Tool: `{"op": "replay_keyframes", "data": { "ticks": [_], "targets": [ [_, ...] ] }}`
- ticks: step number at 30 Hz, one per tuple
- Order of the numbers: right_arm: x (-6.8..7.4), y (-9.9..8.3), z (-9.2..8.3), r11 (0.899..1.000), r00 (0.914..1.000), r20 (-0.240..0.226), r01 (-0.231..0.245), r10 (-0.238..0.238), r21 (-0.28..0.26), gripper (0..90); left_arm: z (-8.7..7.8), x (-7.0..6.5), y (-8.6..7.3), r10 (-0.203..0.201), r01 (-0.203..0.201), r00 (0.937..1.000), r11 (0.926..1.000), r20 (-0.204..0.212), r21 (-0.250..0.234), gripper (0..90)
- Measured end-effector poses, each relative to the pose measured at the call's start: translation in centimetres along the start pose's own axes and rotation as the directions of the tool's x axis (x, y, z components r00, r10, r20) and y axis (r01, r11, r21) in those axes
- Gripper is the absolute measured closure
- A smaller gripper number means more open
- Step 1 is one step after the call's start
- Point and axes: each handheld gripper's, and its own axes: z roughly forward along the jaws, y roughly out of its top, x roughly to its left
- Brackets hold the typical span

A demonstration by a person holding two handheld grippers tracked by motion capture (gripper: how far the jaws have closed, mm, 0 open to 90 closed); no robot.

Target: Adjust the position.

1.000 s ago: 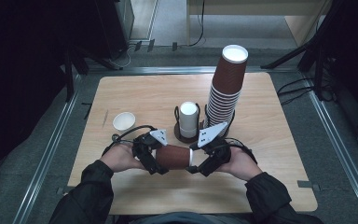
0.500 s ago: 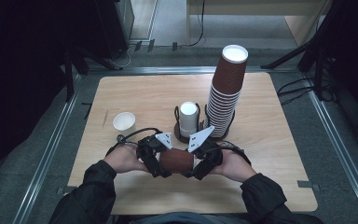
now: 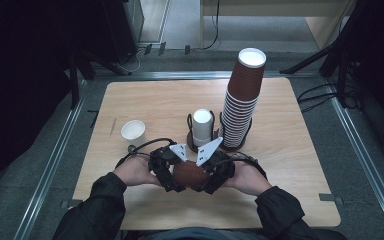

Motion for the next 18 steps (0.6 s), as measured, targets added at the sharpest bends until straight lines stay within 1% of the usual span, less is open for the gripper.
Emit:
{"op": "replay_keyframes", "data": {
  "ticks": [2,3,4,6,8,10,11,12,14,16,18],
  "targets": [
    [-0.1,0.0,-0.1,1.000,1.0000,-0.004,0.003,-0.003,-0.005,21.6,-0.1,0.0,0.0,0.000,0.000,1.0000,1.0000,-0.004,-0.004,6.8],
    [0.0,0.0,-0.2,1.000,1.0000,0.003,0.001,-0.001,-0.008,21.6,-0.1,0.0,0.1,-0.009,0.009,1.0000,1.0000,-0.001,-0.002,6.5],
    [-0.1,0.0,-0.2,1.000,1.0000,-0.004,-0.002,0.002,-0.009,21.4,-0.2,-0.1,0.2,-0.017,0.017,0.9998,0.9998,-0.010,-0.003,5.6],
    [-0.1,-0.1,-0.4,1.000,1.0000,0.007,0.003,-0.003,-0.009,21.4,-0.3,-0.1,0.3,-0.028,0.028,0.9990,0.9995,-0.035,-0.017,0.0],
    [-0.2,-0.2,-0.5,1.000,0.9998,0.011,0.017,-0.017,-0.016,21.4,-0.5,-0.1,0.2,-0.034,0.033,0.9987,0.9988,-0.037,-0.036,0.0],
    [-0.3,-0.3,-0.8,1.000,0.9999,0.015,0.006,-0.005,-0.019,21.4,-0.8,0.0,0.1,-0.036,0.034,0.9987,0.9981,-0.036,-0.052,0.0],
    [-0.4,-0.4,-0.9,1.000,0.9999,0.015,0.005,-0.005,-0.022,21.4,-0.9,0.0,0.1,-0.035,0.032,0.9983,0.9976,-0.047,-0.060,0.0],
    [-0.4,-0.5,-1.1,1.000,0.9999,0.016,0.001,-0.001,-0.022,21.4,-1.0,0.1,0.0,-0.044,0.040,0.9977,0.9969,-0.051,-0.067,0.0],
    [-0.5,-0.6,-1.3,0.999,0.9998,0.021,0.002,-0.001,-0.033,21.4,-1.3,0.2,-0.1,-0.045,0.041,0.9974,0.9964,-0.056,-0.075,0.0],
    [-0.6,-0.8,-1.6,0.999,0.9997,0.025,-0.005,0.006,-0.044,21.3,-1.5,0.3,-0.3,-0.050,0.045,0.9971,0.9953,-0.057,-0.085,0.0],
    [-0.7,-1.0,-2.0,0.998,0.9993,0.037,-0.008,0.010,-0.057,21.3,-1.6,0.4,-0.5,-0.057,0.052,0.9972,0.9941,-0.048,-0.095,0.0]
  ]
}}
